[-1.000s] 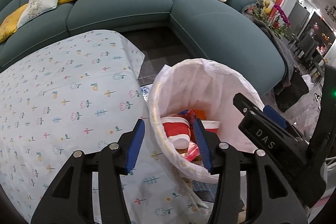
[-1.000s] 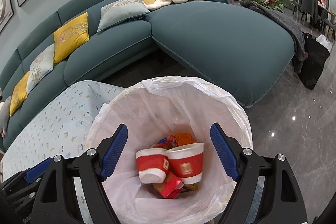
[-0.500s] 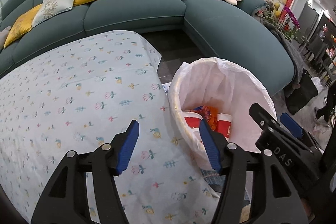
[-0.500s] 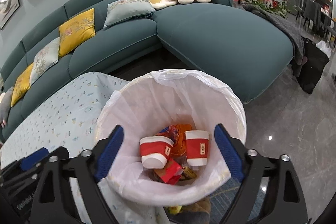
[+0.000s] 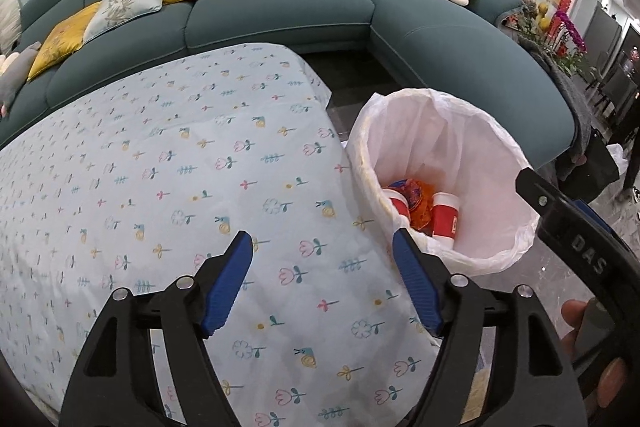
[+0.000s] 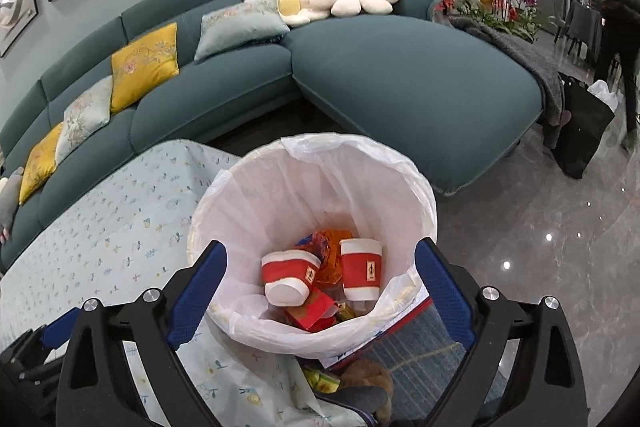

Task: Collect trash

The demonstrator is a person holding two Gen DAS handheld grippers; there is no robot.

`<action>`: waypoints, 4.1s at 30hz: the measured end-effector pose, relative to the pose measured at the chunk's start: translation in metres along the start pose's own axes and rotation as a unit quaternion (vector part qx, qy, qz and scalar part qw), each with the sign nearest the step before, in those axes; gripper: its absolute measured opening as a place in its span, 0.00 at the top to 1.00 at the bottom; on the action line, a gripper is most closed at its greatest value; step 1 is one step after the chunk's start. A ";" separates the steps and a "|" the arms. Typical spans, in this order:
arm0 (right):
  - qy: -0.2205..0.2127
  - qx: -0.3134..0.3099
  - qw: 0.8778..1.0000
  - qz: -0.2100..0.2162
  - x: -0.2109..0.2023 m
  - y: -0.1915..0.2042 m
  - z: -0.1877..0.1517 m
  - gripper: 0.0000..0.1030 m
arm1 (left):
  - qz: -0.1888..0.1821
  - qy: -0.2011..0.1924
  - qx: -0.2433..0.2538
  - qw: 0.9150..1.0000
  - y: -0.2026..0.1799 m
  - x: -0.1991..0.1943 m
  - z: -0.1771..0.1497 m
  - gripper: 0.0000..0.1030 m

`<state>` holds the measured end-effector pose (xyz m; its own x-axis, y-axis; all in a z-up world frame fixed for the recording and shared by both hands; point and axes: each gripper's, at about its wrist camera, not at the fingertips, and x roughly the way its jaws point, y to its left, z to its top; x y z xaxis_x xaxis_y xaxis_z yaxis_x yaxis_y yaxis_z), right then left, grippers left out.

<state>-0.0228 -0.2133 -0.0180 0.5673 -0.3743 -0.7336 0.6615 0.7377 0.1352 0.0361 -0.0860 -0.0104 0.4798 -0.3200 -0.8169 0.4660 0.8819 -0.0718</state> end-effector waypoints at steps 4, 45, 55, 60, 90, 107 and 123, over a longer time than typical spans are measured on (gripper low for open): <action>0.018 -0.025 1.000 -0.004 0.012 0.013 -0.002 0.11 | 0.009 0.003 -0.005 1.000 0.002 0.003 -0.002 0.32; 0.013 -0.035 0.999 -0.015 0.004 0.016 -0.006 0.11 | 0.038 -0.003 -0.010 0.999 0.011 -0.004 -0.012 0.26; 0.010 -0.041 0.999 -0.016 0.003 0.020 -0.008 0.11 | 0.041 -0.006 -0.015 0.999 0.012 -0.005 -0.011 0.25; 0.010 -0.045 0.999 -0.016 0.003 0.022 -0.009 0.11 | 0.043 -0.010 -0.017 0.999 0.014 -0.005 -0.010 0.21; 0.011 -0.054 0.998 -0.014 0.003 0.024 -0.010 0.11 | 0.047 -0.018 -0.018 0.999 0.007 -0.003 -0.004 0.21; 0.013 -0.058 0.998 -0.014 0.006 0.025 -0.009 0.11 | 0.058 -0.014 -0.015 0.998 0.005 -0.001 -0.004 0.21; 0.012 -0.058 0.998 -0.014 0.006 0.025 -0.009 0.11 | 0.057 -0.006 -0.012 0.998 0.003 0.000 -0.004 0.21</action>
<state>-0.0075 -0.1920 -0.0250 0.5367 -0.3824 -0.7522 0.6142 0.7883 0.0375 0.0350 -0.0821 -0.0131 0.5382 -0.2206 -0.8134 0.3889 0.9213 0.0075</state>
